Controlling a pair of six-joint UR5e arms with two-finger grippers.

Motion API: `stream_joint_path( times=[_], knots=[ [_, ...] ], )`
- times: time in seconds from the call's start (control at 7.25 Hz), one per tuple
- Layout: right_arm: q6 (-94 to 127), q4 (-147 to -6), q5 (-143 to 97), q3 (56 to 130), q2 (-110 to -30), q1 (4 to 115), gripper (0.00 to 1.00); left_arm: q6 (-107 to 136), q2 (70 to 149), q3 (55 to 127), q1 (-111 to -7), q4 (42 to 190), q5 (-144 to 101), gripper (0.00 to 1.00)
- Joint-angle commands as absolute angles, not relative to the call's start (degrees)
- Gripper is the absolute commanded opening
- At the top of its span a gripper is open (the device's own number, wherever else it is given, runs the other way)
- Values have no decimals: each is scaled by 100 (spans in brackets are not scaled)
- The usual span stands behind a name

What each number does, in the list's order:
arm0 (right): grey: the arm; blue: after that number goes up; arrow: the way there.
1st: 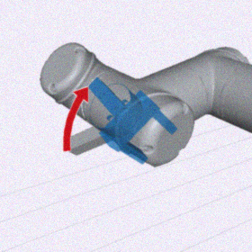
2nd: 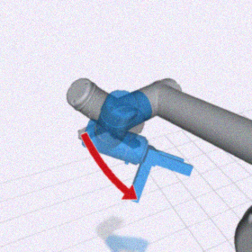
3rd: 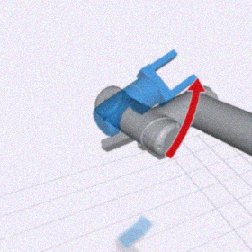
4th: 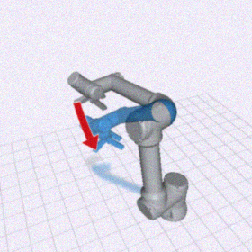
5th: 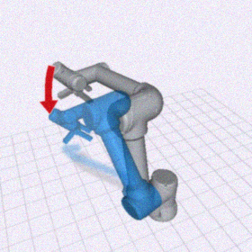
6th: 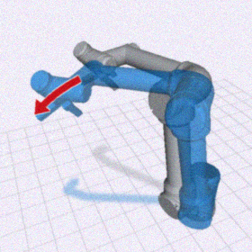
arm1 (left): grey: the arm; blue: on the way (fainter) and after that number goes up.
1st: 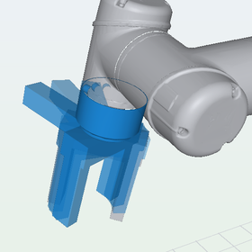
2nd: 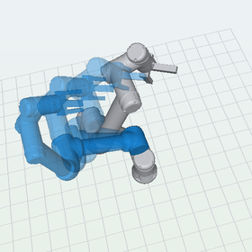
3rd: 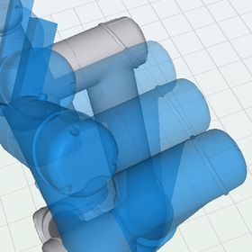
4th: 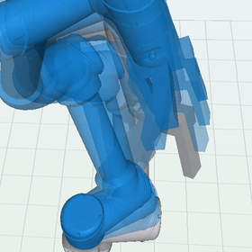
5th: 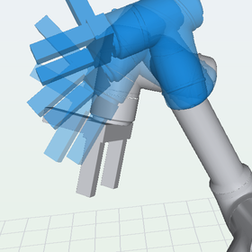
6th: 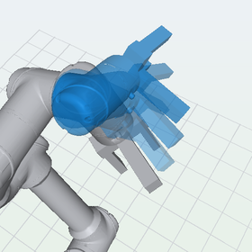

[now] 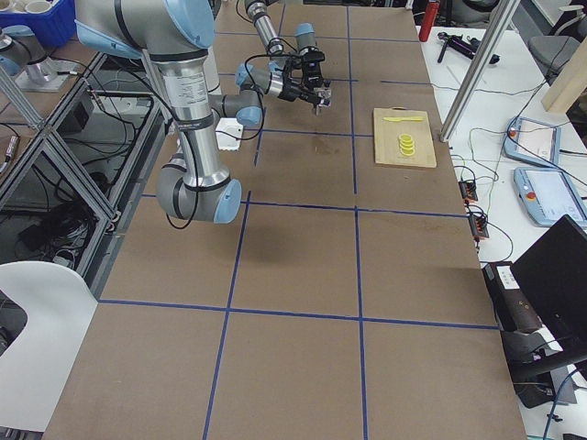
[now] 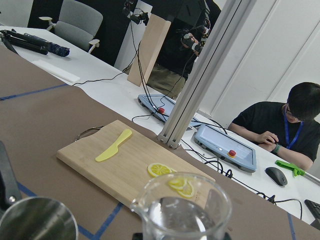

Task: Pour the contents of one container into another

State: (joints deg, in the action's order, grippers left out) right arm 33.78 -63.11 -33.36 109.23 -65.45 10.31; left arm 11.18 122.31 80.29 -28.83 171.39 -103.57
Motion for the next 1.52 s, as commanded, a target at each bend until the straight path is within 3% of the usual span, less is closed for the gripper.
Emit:
stream_joint_path(
  times=[0.0,1.38],
  knots=[
    [3357,-6746,-3094,10925,-6356,905,0,1125,12234,8024,-2883,17139,-10354,0],
    [3349,-8065,-2734,10907,-5950,861,0,1134,12261,8033,-2883,17147,-10354,0]
  ],
)
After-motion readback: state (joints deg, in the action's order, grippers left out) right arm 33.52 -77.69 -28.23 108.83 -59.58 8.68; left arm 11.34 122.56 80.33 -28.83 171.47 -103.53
